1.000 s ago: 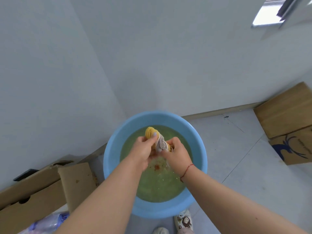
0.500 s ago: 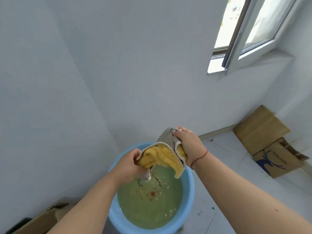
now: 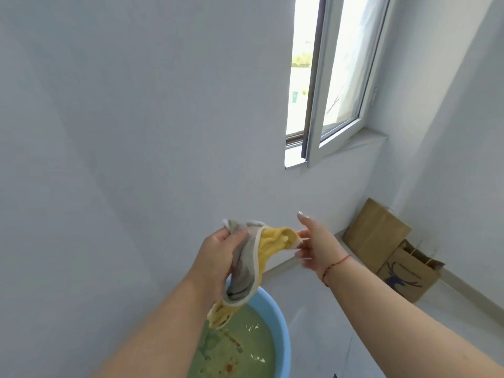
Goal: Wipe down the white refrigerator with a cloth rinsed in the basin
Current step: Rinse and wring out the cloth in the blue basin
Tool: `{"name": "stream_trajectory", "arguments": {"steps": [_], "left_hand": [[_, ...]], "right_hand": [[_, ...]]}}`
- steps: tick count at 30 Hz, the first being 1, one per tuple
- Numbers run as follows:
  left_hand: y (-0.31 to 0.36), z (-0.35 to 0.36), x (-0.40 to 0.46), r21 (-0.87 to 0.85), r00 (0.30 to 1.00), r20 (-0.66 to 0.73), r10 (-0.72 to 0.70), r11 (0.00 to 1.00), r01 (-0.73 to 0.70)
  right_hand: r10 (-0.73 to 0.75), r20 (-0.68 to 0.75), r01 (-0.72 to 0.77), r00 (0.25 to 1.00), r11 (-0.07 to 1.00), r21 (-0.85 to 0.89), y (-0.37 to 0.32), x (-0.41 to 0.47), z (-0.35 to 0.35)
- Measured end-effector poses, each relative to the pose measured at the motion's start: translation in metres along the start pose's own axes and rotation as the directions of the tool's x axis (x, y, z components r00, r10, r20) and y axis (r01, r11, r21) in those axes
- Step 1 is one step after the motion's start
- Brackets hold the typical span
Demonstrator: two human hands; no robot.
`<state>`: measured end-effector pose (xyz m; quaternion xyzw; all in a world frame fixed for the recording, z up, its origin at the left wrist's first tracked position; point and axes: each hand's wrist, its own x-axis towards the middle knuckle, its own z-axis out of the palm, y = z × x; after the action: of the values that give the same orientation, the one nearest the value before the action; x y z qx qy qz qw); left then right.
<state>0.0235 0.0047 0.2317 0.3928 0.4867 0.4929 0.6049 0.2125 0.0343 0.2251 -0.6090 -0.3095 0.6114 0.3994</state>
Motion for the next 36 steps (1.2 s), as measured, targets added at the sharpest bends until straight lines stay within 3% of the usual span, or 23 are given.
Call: {"name": "stream_trajectory", "arguments": {"steps": [3,6,9,11,12,14,16,19,21,23,26,28,31,36], "left_hand": [[0.008,0.026,0.002,0.013,0.999,0.034,-0.010,1.000,0.009],[0.010,0.050,0.000,0.037,0.992,0.122,-0.015,0.999,0.011],[0.013,0.078,-0.004,-0.019,0.978,0.201,-0.052,0.998,0.057],[0.013,0.092,-0.005,0.002,0.965,0.250,-0.079,0.997,0.081],[0.013,0.097,-0.004,0.036,0.963,0.258,-0.082,0.996,0.076],[0.011,0.103,-0.002,0.084,0.973,0.216,-0.081,0.994,0.065],[0.008,0.109,0.001,0.082,0.977,0.180,-0.115,0.991,0.102],[0.002,0.123,-0.001,0.079,0.939,0.261,-0.225,0.974,0.211],[-0.002,0.136,-0.004,0.100,0.902,0.357,-0.243,0.970,0.221],[-0.005,0.141,-0.004,0.105,0.884,0.413,-0.218,0.976,0.192],[-0.003,0.144,0.002,0.178,0.910,0.379,-0.167,0.978,0.105],[-0.002,0.141,0.010,0.272,0.935,0.325,-0.144,0.961,0.054],[0.002,0.134,0.017,0.392,0.963,0.255,-0.091,0.920,-0.017],[0.013,0.145,0.019,0.313,0.958,0.260,-0.120,0.949,0.034]], "right_hand": [[-0.180,-0.146,0.176,0.973,0.984,-0.041,0.018,-0.021,-0.004],[-0.460,-0.308,0.407,0.833,0.886,-0.221,0.021,-0.047,-0.004],[-0.618,-0.284,0.459,0.734,0.758,-0.464,0.020,-0.059,-0.015],[-0.640,-0.187,0.440,0.746,0.683,-0.583,0.018,-0.054,-0.030],[-0.619,-0.212,0.422,0.757,0.709,-0.564,0.017,-0.050,-0.042],[-0.483,-0.317,0.388,0.816,0.865,-0.318,0.009,-0.049,-0.069],[-0.351,-0.263,0.336,0.899,0.937,-0.100,0.004,-0.056,-0.086],[-0.344,-0.082,0.282,0.935,0.865,-0.415,0.015,-0.065,-0.090],[-0.415,-0.132,0.293,0.900,0.801,-0.523,0.021,-0.066,-0.095],[-0.436,-0.188,0.321,0.880,0.838,-0.441,0.019,-0.064,-0.107],[-0.313,-0.329,0.319,0.891,0.947,-0.038,0.011,-0.071,-0.140],[-0.234,-0.428,0.330,0.873,0.930,0.165,0.007,-0.078,-0.164],[-0.203,-0.527,0.371,0.825,0.898,0.235,0.001,-0.090,-0.195],[-0.189,-0.514,0.436,0.837,0.797,0.418,-0.003,-0.106,-0.223]]}}
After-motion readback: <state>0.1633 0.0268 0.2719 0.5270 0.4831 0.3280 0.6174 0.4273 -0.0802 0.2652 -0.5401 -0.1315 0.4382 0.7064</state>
